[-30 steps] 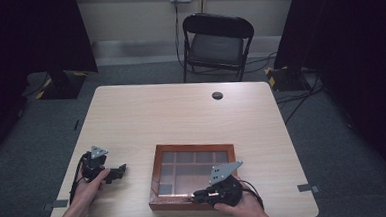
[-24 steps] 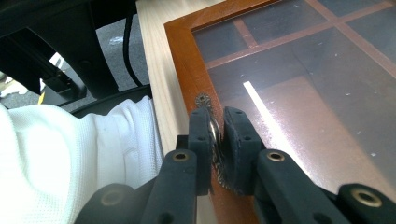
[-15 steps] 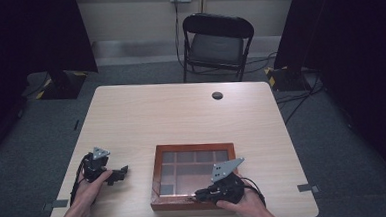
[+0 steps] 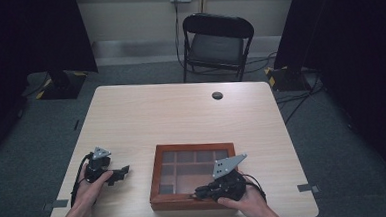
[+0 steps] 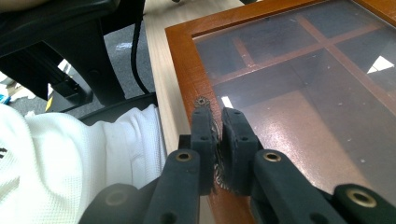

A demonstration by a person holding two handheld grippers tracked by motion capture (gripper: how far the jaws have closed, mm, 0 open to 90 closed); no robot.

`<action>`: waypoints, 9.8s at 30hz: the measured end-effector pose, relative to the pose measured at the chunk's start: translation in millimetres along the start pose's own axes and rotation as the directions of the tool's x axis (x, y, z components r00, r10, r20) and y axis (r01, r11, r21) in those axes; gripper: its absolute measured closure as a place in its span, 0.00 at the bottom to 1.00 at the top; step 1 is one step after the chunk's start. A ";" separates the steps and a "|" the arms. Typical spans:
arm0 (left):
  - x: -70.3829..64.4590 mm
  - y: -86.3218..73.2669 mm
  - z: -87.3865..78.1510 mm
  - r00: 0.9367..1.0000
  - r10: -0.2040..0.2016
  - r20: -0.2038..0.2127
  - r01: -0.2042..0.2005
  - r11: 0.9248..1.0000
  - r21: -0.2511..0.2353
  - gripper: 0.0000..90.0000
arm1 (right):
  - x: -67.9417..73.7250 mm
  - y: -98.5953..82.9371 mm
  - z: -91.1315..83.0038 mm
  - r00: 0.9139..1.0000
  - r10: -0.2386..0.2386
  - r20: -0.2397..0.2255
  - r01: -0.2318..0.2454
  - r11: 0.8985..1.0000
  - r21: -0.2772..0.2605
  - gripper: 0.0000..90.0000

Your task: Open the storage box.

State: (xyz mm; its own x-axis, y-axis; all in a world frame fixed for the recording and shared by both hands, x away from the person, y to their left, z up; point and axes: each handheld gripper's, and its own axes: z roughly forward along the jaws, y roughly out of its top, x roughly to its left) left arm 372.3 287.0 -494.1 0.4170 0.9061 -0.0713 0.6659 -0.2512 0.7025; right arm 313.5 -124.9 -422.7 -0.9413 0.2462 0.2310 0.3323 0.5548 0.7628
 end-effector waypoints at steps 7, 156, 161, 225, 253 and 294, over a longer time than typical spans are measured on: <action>-4.6 1.8 -3.2 1.000 0.023 0.017 -0.023 1.000 -0.016 0.18 | -0.2 5.8 -2.4 1.000 -0.001 -0.010 0.001 1.000 -0.001 0.93; -93.7 40.6 -46.5 0.876 0.301 0.376 -0.181 0.929 -0.322 0.18 | -11.1 -12.8 -79.8 0.960 0.098 0.263 -0.050 0.982 -0.182 0.19; -96.4 45.7 -46.5 0.878 0.293 0.380 -0.166 0.928 -0.333 0.19 | -12.0 -13.2 -82.3 0.958 0.086 0.274 -0.032 0.980 -0.196 0.18; -85.2 96.4 -25.1 0.874 0.260 0.410 -0.110 0.928 -0.356 0.48 | -75.8 1.8 -91.6 0.917 0.250 0.312 -0.140 0.932 -0.335 0.45; -72.9 105.4 2.4 0.898 0.217 0.383 -0.086 0.939 -0.332 0.56 | -113.7 1.2 -72.9 0.908 0.280 0.311 -0.167 0.924 -0.344 0.50; -58.1 113.8 53.2 0.911 0.167 0.378 -0.058 0.958 -0.282 0.62 | -159.5 0.7 -48.6 0.862 0.356 0.362 -0.216 0.902 -0.373 0.52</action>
State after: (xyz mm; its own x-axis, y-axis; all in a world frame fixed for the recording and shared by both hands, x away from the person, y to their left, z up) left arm 456.8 187.6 -447.7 0.7246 0.6546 -0.2155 0.4391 -0.1975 0.8764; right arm 461.0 -202.4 -429.7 -0.6712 0.6971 0.2522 0.4809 0.1505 0.8638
